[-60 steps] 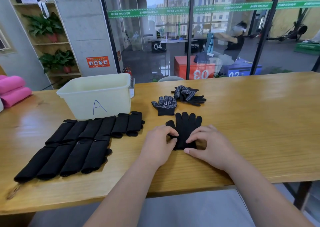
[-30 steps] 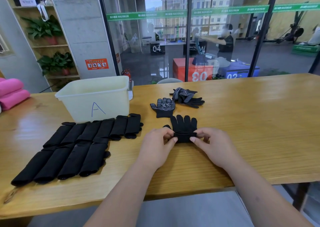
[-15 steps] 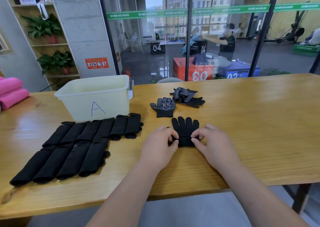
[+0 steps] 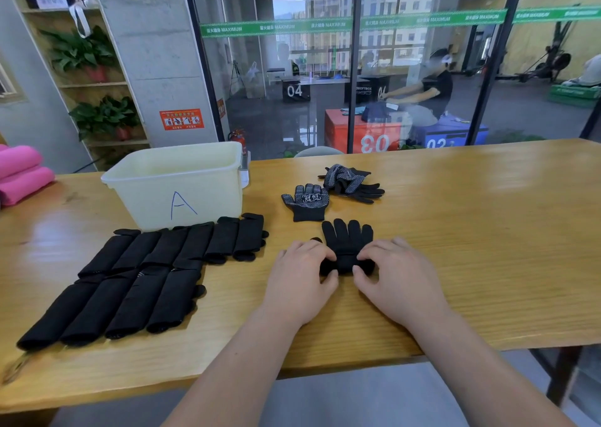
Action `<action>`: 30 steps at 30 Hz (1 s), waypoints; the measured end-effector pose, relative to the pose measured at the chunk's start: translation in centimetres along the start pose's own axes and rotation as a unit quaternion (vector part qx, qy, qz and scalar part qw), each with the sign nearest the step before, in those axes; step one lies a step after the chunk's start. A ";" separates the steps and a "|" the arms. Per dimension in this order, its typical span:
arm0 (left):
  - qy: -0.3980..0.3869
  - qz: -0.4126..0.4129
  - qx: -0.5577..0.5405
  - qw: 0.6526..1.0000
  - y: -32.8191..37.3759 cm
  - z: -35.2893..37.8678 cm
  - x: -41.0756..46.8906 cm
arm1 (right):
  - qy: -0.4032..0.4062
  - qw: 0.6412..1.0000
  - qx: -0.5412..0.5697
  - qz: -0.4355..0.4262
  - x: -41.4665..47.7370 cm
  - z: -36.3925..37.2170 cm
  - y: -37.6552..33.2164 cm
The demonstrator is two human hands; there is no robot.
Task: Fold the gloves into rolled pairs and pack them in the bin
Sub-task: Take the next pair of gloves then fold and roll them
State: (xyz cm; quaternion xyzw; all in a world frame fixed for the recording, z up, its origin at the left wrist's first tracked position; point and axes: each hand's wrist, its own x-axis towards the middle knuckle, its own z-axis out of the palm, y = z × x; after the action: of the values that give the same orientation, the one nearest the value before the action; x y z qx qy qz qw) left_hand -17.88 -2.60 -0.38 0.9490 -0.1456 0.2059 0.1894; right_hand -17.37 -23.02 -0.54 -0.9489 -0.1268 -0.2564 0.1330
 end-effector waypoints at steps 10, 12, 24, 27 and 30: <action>-0.016 0.001 -0.046 0.999 -0.4 -0.1 0.1 | -0.047 0.993 0.099 0.038 0.2 -0.1 0.9; -0.015 -0.011 -0.074 0.997 -0.4 -0.2 0.0 | -0.045 0.988 0.138 0.053 0.2 -0.3 1.0; -0.013 -0.098 -0.181 0.979 -0.7 -0.4 0.2 | -0.041 0.966 0.228 0.115 0.6 -0.3 1.3; 0.009 -0.064 -0.141 0.988 -0.6 -0.2 0.2 | -0.010 0.990 0.118 0.081 0.5 -0.3 0.5; 0.033 -0.035 -0.102 0.994 -0.6 0.1 0.2 | 0.035 0.998 0.051 0.011 0.4 0.0 0.3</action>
State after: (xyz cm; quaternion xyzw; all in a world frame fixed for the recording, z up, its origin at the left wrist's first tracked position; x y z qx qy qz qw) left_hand -17.48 -2.15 -0.57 0.9220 -0.1261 0.2141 0.2969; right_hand -16.97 -23.22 -0.40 -0.9328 -0.1244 -0.2807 0.1889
